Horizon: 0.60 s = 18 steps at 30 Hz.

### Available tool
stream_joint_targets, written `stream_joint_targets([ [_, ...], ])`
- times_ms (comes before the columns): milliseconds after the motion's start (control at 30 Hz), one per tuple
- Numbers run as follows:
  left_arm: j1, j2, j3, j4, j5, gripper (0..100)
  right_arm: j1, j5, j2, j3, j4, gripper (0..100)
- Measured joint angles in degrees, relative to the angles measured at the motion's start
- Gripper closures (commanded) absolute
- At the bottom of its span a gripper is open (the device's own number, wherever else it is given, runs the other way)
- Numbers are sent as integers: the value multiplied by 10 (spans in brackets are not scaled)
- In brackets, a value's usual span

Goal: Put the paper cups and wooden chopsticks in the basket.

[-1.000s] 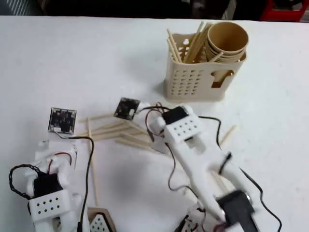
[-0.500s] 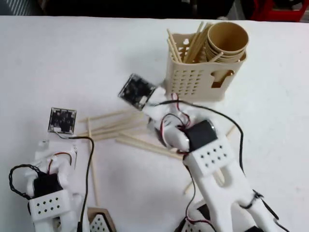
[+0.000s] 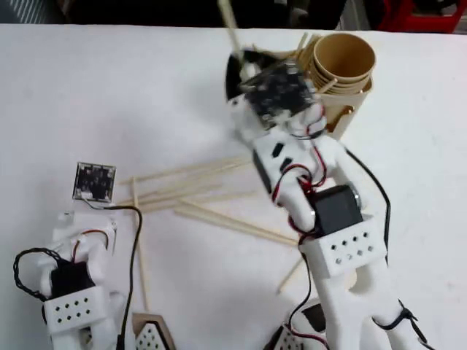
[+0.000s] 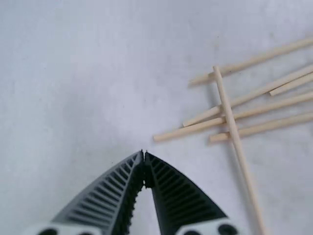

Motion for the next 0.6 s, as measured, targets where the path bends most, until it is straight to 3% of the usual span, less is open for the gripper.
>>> stream_joint_targets([
  [367,0,0,0,0,0,976,88,-33,104,0,-203,981],
  [600,0,0,0,0,0,976,108,-33,219,0,-242,980],
])
